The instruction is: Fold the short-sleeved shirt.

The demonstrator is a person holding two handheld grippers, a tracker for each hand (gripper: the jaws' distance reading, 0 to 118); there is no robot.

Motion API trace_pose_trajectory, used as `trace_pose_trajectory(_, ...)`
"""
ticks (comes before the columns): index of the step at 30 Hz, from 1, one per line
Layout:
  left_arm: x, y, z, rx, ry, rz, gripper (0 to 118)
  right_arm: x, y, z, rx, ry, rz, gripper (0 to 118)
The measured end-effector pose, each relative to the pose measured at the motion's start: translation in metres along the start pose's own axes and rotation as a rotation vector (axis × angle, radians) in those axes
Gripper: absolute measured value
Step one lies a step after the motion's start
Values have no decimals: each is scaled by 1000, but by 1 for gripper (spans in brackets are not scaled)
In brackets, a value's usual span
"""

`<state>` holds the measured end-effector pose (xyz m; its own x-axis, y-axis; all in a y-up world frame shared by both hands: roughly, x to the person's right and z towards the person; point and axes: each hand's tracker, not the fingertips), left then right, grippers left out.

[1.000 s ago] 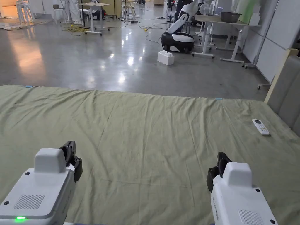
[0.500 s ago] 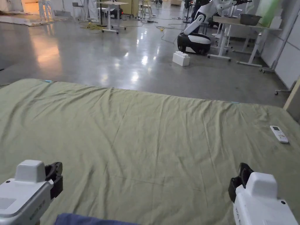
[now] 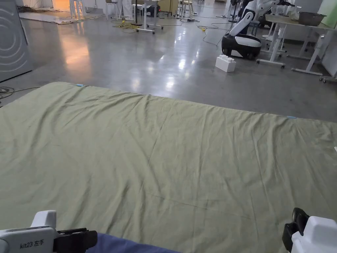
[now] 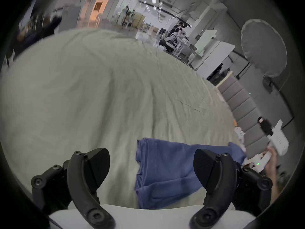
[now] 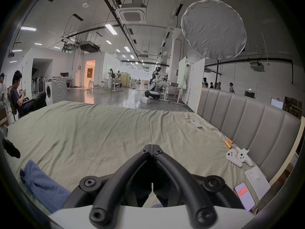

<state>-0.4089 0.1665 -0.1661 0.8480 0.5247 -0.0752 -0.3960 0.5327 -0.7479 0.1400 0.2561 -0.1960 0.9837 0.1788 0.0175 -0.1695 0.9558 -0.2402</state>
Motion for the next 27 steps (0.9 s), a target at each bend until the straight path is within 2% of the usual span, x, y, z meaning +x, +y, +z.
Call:
trace_pose_trajectory(4,-34,0,-18,-110,-148,158,104,-2,-4,-1,-24,4,5,0)
trace_pose_trajectory(8,-58,-10,-37,-194,-288,297,96,-3,-5,0,-36,1,11,0)
trace_pose_trajectory(10,-26,-18,-24,-159,-338,312,96,-4,-6,1,-43,2,12,0)
trace_pose_trajectory(13,-24,-21,-28,-166,-410,373,91,-5,-7,1,-52,1,17,0)
trace_pose_trajectory(15,-19,-25,-32,-177,-429,374,81,-6,-8,1,-58,3,15,0)
trace_pose_trajectory(17,-22,-25,-37,-178,-419,364,60,-6,-11,1,-66,3,16,0)
trace_pose_trajectory(18,-25,-24,-40,-179,-408,361,54,-6,-12,1,-68,4,16,0)
trace_pose_trajectory(20,-19,-24,-42,-186,-361,331,50,-7,-13,1,-71,5,18,0)
trace_pose_trajectory(21,-12,-27,-41,-189,-333,308,41,-7,-13,0,-73,5,19,0)
trace_pose_trajectory(22,-9,-28,-41,-192,-287,286,23,-8,-13,0,-74,6,19,0)
trace_pose_trajectory(23,-5,-29,-40,-197,-260,266,19,-8,-13,1,-74,7,19,0)
trace_pose_trajectory(25,6,-28,-36,-186,-284,270,16,-8,-12,1,-72,7,21,0)
trace_pose_trajectory(27,20,-26,-32,-190,-241,219,15,-8,-11,2,-70,7,25,0)
